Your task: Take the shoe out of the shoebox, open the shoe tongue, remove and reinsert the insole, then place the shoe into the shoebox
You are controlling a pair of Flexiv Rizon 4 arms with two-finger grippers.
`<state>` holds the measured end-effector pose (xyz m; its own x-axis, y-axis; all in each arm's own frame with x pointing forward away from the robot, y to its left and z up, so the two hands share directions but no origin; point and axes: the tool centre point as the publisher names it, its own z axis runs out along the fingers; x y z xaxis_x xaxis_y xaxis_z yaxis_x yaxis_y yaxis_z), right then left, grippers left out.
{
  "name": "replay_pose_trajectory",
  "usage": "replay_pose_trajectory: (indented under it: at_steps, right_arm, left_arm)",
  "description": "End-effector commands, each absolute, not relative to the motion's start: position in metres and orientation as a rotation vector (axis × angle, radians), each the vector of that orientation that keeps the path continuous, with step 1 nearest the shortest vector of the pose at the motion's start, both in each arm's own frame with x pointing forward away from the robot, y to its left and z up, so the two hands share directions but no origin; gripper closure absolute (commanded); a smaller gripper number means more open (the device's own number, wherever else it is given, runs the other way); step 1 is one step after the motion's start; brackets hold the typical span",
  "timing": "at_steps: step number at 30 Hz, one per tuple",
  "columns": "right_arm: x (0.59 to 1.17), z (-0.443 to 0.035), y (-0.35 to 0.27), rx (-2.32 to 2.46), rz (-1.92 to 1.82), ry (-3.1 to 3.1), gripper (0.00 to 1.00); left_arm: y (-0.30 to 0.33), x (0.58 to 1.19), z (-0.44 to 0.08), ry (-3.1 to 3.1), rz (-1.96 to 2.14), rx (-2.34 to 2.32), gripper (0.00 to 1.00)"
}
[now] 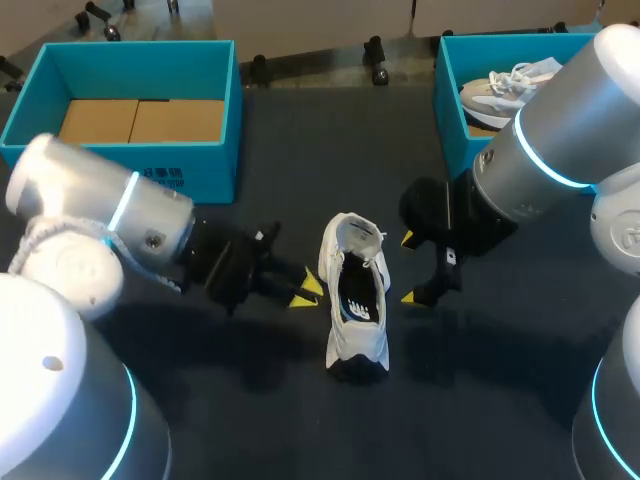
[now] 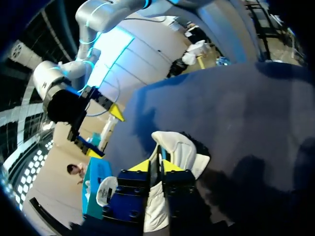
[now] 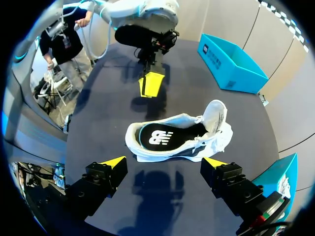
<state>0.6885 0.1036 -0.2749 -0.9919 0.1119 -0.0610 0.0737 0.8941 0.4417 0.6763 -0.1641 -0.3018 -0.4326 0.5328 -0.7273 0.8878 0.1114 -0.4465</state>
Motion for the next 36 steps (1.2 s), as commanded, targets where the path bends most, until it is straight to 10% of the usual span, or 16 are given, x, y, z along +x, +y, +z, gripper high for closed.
replay_pose_trajectory:
  at_steps: [1, 36]
  right_arm:
    - [0.688, -0.276, 0.104, 0.145, 0.690, 2.973, 0.00]
    - [0.676, -0.272, 0.090, 0.202, 0.687, 3.018, 0.00]
  left_arm:
    - [-0.154, 0.679, -0.290, 2.065, -1.177, 1.635, 1.00]
    - [-0.160, 0.681, -0.287, 2.136, -0.957, 1.806, 1.00]
